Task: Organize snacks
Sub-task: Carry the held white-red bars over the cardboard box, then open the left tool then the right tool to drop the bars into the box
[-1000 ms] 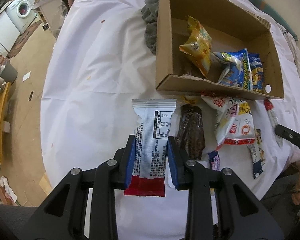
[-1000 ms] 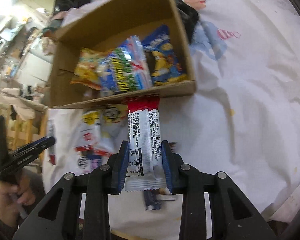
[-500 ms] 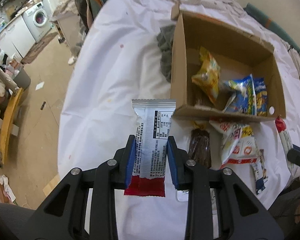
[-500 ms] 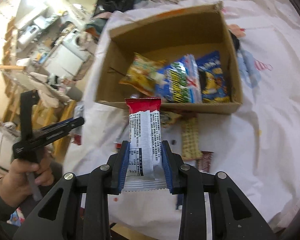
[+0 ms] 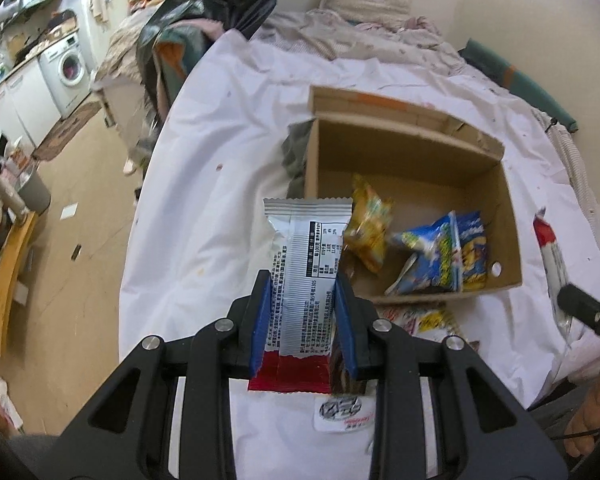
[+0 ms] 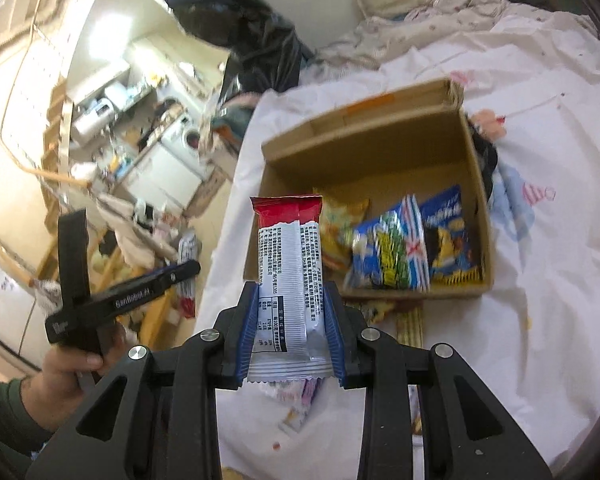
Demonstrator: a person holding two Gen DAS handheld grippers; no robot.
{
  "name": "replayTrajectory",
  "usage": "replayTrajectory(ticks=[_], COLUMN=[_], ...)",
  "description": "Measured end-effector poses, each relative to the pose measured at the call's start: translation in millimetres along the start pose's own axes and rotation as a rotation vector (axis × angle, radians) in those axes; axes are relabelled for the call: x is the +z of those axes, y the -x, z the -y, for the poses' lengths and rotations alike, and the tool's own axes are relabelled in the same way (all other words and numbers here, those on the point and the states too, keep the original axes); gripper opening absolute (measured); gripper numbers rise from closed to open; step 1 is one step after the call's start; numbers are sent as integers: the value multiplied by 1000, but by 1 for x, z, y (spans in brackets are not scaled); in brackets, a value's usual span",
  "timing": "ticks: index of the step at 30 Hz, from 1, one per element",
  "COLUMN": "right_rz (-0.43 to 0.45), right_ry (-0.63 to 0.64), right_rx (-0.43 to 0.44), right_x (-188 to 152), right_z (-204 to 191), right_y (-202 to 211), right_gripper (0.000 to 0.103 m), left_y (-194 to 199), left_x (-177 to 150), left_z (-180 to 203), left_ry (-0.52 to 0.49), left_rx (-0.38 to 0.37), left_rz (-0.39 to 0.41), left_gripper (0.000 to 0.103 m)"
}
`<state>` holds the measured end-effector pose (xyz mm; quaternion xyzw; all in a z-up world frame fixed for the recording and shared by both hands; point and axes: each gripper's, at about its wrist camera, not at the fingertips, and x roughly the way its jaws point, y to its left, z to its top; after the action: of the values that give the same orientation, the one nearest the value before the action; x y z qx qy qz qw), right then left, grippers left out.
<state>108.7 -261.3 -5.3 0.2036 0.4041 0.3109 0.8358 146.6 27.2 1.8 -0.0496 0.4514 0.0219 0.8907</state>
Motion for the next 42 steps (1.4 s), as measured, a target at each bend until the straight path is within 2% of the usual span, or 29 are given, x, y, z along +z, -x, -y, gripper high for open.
replayTrajectory(ticks=[4, 8, 18, 29, 35, 42], right_rz=[60, 83, 72, -15, -84, -132], right_ry=[-35, -57, -61, -89, -76, -87], right_rx=[-10, -28, -119, -226, -269, -299], right_x=[18, 33, 56, 59, 52, 46], right_z=[10, 22, 43, 62, 62, 67], right_y=[5, 1, -20, -56, -76, -85], right_gripper=[33, 33, 33, 33, 33, 34], left_y=[-1, -7, -33, -75, -80, -79], left_x=[19, 35, 62, 55, 52, 53], left_z=[10, 18, 41, 44, 49, 50], left_ry=[-22, -35, -69, -78, -115, -108], left_rx=[-14, -26, -44, -69, -60, -76], left_rz=[28, 37, 39, 13, 15, 21], left_gripper=[26, 26, 26, 27, 27, 28])
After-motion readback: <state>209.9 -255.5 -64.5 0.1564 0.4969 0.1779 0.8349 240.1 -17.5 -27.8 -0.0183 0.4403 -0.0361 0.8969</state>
